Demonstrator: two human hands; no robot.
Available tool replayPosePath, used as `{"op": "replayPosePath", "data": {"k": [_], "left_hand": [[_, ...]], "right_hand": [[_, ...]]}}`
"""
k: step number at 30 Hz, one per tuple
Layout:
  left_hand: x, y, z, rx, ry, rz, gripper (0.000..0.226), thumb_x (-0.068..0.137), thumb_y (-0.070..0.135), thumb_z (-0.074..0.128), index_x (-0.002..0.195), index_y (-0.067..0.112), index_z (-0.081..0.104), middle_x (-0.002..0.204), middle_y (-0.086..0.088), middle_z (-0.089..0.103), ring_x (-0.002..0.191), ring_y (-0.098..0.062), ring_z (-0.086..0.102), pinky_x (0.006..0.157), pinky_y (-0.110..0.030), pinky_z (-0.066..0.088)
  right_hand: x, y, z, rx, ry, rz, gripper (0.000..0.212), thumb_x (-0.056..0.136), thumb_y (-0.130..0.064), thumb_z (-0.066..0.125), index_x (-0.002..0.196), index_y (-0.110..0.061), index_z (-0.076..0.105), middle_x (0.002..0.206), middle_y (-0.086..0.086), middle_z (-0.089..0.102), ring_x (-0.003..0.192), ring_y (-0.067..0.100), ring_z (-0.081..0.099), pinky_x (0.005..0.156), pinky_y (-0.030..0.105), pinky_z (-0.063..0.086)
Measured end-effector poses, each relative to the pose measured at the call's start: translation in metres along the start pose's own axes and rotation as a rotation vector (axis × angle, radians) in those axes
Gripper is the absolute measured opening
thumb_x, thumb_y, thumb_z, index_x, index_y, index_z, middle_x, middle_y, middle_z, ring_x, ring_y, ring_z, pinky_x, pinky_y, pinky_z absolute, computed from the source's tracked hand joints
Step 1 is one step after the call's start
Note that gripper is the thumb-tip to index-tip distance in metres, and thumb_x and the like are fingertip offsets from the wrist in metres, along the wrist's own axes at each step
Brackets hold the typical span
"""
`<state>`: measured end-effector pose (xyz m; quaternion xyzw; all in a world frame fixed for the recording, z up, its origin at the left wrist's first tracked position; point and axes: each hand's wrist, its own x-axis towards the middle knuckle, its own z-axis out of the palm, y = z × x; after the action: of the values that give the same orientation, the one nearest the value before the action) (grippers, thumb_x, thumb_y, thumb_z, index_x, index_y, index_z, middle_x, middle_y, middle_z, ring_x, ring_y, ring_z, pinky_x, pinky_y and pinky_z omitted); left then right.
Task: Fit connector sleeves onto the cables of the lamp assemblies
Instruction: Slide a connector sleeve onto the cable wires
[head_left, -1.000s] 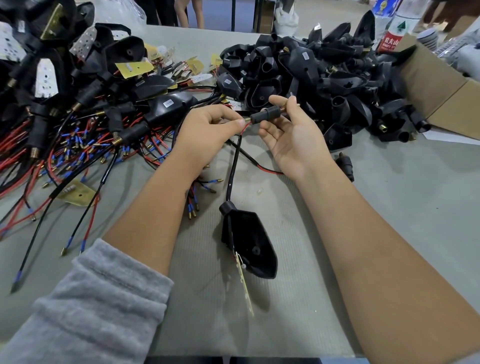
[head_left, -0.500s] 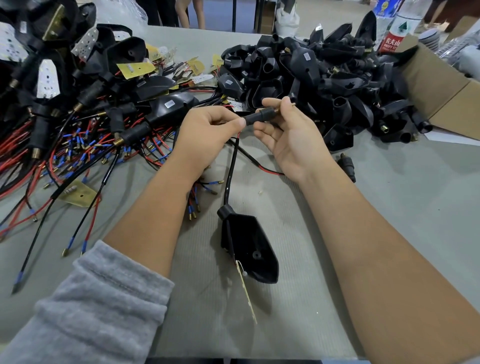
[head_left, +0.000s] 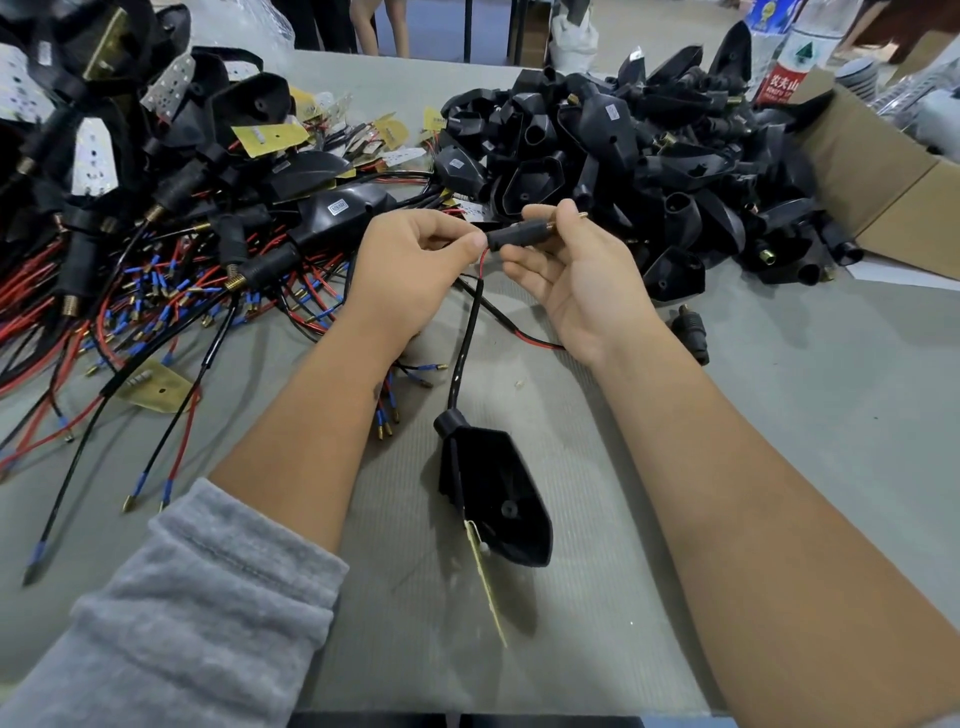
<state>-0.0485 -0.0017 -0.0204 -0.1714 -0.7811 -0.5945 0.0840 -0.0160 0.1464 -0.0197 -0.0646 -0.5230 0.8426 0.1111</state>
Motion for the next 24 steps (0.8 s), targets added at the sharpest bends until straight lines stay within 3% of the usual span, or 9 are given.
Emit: {"op": "replayPosePath", "data": {"k": [5, 12, 18, 21, 24], "left_hand": [[-0.0017, 0.0024, 0.0001, 0.0, 0.006, 0.028, 0.021, 0.09, 0.018, 0.067, 0.076, 0.033, 0.069, 0.069, 0.016, 0.068, 0.065, 0.009, 0.059, 0.065, -0.007, 0.044], [0.0003, 0.0022, 0.0021, -0.075, 0.042, -0.108, 0.014, 0.092, 0.015, 0.062, 0.08, 0.021, 0.068, 0.081, -0.001, 0.073, 0.065, -0.005, 0.063, 0.067, -0.022, 0.054], [-0.0031, 0.0036, 0.0017, -0.007, 0.016, -0.019, 0.018, 0.09, 0.016, 0.067, 0.076, 0.029, 0.07, 0.066, 0.003, 0.066, 0.058, -0.006, 0.058, 0.065, -0.023, 0.051], [-0.003, 0.0042, 0.0018, -0.068, 0.017, -0.073, 0.012, 0.092, 0.017, 0.065, 0.083, 0.021, 0.073, 0.078, -0.008, 0.072, 0.065, -0.011, 0.064, 0.071, -0.029, 0.055], [-0.0007, 0.0037, 0.0027, -0.13, 0.044, -0.13, 0.012, 0.091, 0.012, 0.064, 0.083, 0.019, 0.07, 0.085, -0.011, 0.073, 0.073, -0.014, 0.069, 0.072, -0.025, 0.057]], "right_hand": [[-0.0013, -0.0002, -0.0002, 0.003, -0.017, 0.0, 0.033, 0.106, -0.024, 0.037, 0.102, -0.003, 0.063, 0.083, 0.01, 0.071, 0.067, 0.016, 0.07, 0.066, 0.026, 0.057], [-0.0024, -0.0008, 0.0014, 0.069, 0.032, 0.01, 0.035, 0.106, -0.025, 0.037, 0.097, -0.004, 0.063, 0.091, 0.015, 0.067, 0.066, 0.017, 0.07, 0.066, 0.026, 0.058], [-0.0039, -0.0014, 0.001, 0.042, -0.01, 0.004, 0.032, 0.106, -0.023, 0.038, 0.099, -0.003, 0.063, 0.083, 0.012, 0.069, 0.065, 0.017, 0.069, 0.067, 0.027, 0.059], [-0.0031, -0.0019, 0.0009, 0.056, -0.007, 0.014, 0.034, 0.106, -0.024, 0.038, 0.098, -0.003, 0.064, 0.085, 0.013, 0.069, 0.068, 0.018, 0.07, 0.068, 0.027, 0.059], [-0.0023, -0.0027, 0.001, 0.101, 0.004, 0.034, 0.034, 0.106, -0.024, 0.038, 0.097, -0.004, 0.064, 0.089, 0.014, 0.067, 0.068, 0.018, 0.071, 0.068, 0.027, 0.059]]}}
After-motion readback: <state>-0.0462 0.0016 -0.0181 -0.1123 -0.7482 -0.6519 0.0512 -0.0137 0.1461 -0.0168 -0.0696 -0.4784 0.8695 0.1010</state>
